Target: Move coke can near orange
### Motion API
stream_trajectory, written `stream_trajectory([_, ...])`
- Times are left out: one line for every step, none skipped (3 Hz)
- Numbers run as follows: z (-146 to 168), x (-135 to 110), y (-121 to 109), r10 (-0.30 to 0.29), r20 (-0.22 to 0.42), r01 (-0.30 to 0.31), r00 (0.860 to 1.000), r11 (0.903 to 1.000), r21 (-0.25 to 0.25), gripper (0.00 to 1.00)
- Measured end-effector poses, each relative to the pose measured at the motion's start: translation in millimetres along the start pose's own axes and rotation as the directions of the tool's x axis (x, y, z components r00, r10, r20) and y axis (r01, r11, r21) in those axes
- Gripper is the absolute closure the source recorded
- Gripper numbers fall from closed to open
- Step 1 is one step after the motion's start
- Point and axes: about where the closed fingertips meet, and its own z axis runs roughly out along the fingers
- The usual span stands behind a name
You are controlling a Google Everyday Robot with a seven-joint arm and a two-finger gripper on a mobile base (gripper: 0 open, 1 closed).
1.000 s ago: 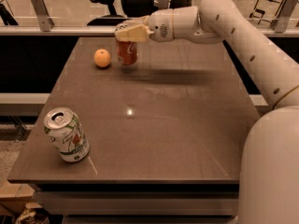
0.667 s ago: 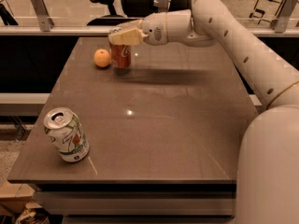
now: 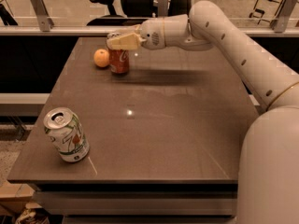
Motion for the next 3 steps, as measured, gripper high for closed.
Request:
stream_trajectory([-15,4,-6,0.005,-0.008,-0.005,1.0,0.9995,0.03,1.0])
stream_trajectory([-15,9,-17,0.014,-0.023,-0.014,1.0,0.9997,0.022,1.0])
stream_trajectory([-15,9,-17,0.014,-0.023,-0.013,1.0,0.9997,0.022,1.0])
